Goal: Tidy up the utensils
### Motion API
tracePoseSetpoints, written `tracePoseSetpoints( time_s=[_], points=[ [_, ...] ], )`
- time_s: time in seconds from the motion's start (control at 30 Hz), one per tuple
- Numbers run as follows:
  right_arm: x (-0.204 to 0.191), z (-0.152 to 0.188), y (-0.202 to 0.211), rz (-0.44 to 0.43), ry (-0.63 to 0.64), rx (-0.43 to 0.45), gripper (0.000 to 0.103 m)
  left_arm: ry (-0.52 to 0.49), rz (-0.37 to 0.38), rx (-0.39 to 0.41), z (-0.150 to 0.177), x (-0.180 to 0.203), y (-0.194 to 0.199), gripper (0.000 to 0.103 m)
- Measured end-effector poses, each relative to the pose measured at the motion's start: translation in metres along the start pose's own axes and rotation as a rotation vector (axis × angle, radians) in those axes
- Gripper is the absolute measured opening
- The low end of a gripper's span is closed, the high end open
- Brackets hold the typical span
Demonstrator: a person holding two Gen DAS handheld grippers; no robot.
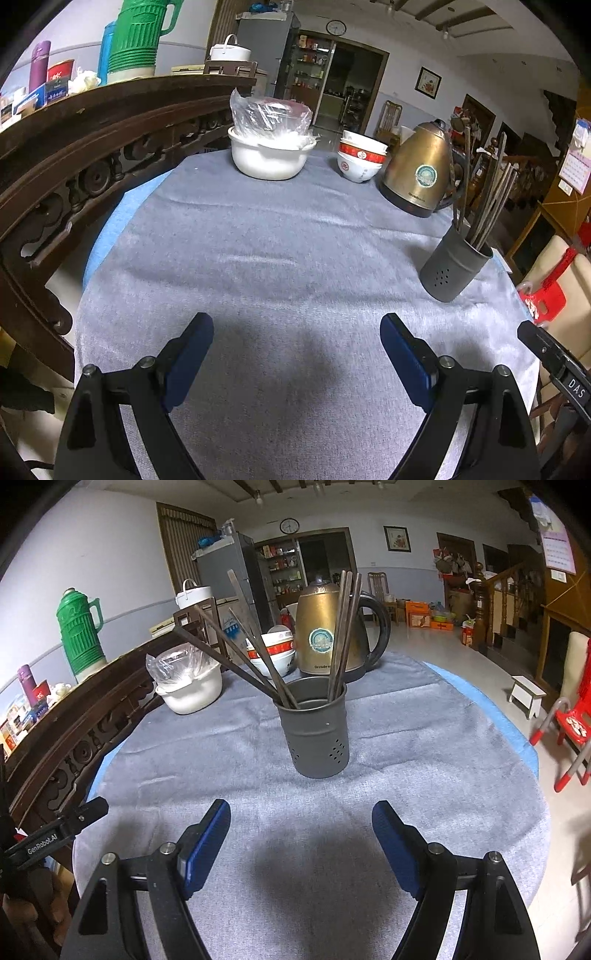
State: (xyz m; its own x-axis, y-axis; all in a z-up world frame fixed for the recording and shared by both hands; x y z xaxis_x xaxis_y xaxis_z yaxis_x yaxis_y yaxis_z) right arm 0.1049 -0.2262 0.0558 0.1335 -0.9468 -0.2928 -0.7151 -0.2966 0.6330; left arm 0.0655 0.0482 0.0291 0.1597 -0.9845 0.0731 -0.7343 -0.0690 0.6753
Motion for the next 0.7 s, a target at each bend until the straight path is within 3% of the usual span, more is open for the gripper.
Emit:
tracePoseSetpoints(
  time_s=[0.43, 0.7],
  points=[
    [0.001, -0.010, 0.004, -0.013, -0.008, 0.025, 0.082, -0.061, -0.014, -0.010, -0.006, 0.013, 0.003, 0.092],
    [0.000, -0.014, 0.017, -0.026, -0.009, 0.058, 0.082, -0.066, -0.017, 0.026, -0.013, 0.018, 0.018, 0.092]
  ],
)
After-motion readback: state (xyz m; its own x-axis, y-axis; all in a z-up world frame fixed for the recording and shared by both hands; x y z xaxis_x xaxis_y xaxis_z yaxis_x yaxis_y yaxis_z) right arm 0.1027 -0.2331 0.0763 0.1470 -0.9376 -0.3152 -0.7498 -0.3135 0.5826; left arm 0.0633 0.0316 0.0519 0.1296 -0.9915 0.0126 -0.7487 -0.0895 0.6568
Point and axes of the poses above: each gripper's, at about its wrist camera, not at the fingertips, and y roughly against the way its jaws point, x to its right, z to its underside, the point moved 4 cm from there along -y, roughly the way its jaws point, and after that the axes turned 11 degrees about -y, right-handed, at the moved point
